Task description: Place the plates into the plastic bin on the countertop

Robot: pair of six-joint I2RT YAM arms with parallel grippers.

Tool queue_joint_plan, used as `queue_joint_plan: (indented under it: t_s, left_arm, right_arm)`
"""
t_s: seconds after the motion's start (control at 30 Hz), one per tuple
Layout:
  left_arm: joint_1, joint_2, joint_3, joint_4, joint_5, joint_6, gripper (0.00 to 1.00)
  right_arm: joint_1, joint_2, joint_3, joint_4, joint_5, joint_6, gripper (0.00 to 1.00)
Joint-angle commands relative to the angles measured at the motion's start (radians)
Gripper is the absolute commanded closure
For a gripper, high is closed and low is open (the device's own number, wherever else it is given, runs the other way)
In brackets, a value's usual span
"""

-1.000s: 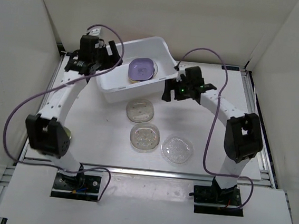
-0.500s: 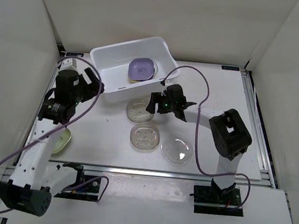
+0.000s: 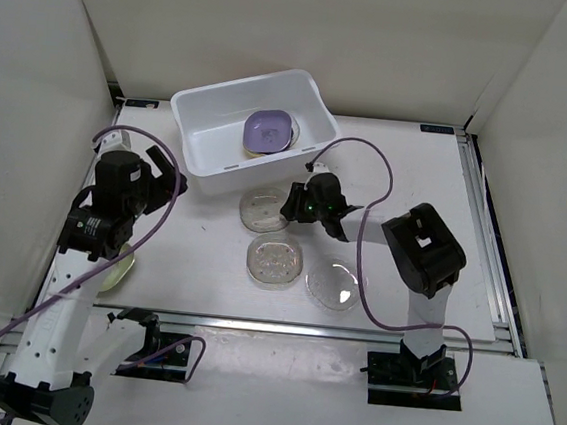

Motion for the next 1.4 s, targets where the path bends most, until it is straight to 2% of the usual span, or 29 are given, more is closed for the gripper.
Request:
queue_joint_plan:
  t_s: [0.0,0.03,0.1,0.13,0.2,0.23,0.37,0.5,0.73,0.9,1.0,1.07,1.2,1.37]
  left_arm:
    - [0.002,-0.045,0.011,-0.044,-0.027,-0.017,0.01]
    - [0.002,-0.055,0.011,-0.05,-0.031,-0.019,0.01]
    - [0.0,-0.07,0.01,-0.062,-0.036,-0.017,0.01]
    - [0.002,-0.07,0.016,-0.081,-0.041,-0.017,0.01]
    - [0.003,-0.079,0.019,-0.099,-0.047,-0.014,0.01]
    - [0.002,-0.09,0.02,-0.111,-0.048,-0.016,0.01]
    - [0.002,-0.11,0.005,-0.13,-0.056,-0.019,0.01]
    - [0.002,-0.119,-0.007,-0.124,-0.061,-0.014,0.01]
    - [0.002,-0.098,-0.035,-0.073,-0.053,-0.005,0.01]
    - [0.002,-0.058,-0.046,-0.02,-0.045,-0.003,0.01]
    - [0.002,-0.009,-0.047,0.02,-0.057,-0.006,0.01]
    - [0.002,0.014,-0.046,0.043,-0.071,-0.014,0.01]
    - [0.002,0.111,-0.032,0.085,-0.082,-0.026,0.01]
    - [0.048,0.215,0.029,0.135,-0.084,-0.017,0.01]
  right_arm:
    - [0.04,0.015,-0.026,0.075,0.048,0.025,0.52]
    - [0.04,0.021,-0.023,0.075,0.048,0.028,0.57]
    - [0.049,0.024,-0.026,0.084,0.091,0.037,0.62]
    - [0.052,0.027,-0.026,0.085,0.103,0.046,0.71]
    - [0.058,0.021,-0.029,0.093,0.12,0.059,0.78]
    - [0.058,0.015,-0.033,0.099,0.131,0.062,0.87]
    - [0.07,-0.028,-0.026,0.095,0.159,0.053,1.0]
    - [0.076,-0.101,-0.009,0.056,0.11,0.053,1.0]
    - [0.076,-0.255,-0.019,-0.108,0.019,0.059,1.0]
    - [0.079,-0.408,-0.128,-0.175,0.031,0.053,1.0]
    - [0.076,-0.494,-0.157,-0.299,0.048,-0.018,1.0]
    - [0.076,-0.567,-0.164,-0.346,0.115,-0.061,1.0]
    - [0.061,-0.641,-0.087,-0.404,0.192,-0.18,1.0]
    - [-0.009,-0.537,0.164,-0.393,0.174,-0.285,1.0]
